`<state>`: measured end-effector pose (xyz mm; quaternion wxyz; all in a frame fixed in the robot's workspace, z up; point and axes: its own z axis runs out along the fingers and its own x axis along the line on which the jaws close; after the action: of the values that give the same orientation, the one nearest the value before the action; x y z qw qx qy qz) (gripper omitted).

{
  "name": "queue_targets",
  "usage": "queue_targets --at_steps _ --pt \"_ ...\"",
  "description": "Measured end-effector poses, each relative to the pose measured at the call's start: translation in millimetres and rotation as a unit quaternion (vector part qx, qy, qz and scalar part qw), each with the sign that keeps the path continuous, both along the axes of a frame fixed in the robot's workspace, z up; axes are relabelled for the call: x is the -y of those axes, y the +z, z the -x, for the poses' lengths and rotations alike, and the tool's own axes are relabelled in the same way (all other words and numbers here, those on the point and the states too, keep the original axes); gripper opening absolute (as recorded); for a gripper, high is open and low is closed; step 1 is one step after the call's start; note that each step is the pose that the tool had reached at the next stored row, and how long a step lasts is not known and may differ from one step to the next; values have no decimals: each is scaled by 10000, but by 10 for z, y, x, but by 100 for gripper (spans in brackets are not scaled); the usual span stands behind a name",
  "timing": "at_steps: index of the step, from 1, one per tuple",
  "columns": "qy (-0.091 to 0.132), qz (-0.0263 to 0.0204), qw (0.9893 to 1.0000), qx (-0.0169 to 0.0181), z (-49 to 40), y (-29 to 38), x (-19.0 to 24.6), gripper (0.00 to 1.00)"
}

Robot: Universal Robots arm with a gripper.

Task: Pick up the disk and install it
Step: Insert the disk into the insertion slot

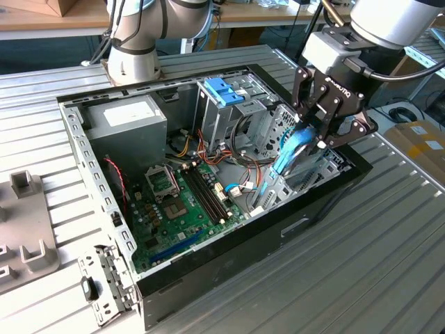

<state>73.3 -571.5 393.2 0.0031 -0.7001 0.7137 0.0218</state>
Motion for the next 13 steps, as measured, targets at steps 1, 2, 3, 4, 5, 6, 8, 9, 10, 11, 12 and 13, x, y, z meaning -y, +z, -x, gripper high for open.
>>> queue_targets --at_steps 1,2,3,4,5,6,8,9,10,11,12,13 --pt "0 0 10000 0 0 0 0 44" --pt "0 0 10000 0 0 0 0 44" --pt "0 0 10000 0 0 0 0 51" --pt "0 0 10000 0 0 0 0 51" --pt "0 0 10000 0 0 -1 0 51" --pt "0 0 10000 0 -1 -1 0 51" --pt "-1 0 10000 0 -2 34 0 51" --pt "-1 0 10000 0 -2 53 0 51" --pt "-1 0 10000 0 -2 75 0 51" --pt "-1 0 10000 0 -2 97 0 51" --pt "-1 -1 10000 0 -2 113 0 51" --pt "-1 -1 10000 0 -2 124 0 51"
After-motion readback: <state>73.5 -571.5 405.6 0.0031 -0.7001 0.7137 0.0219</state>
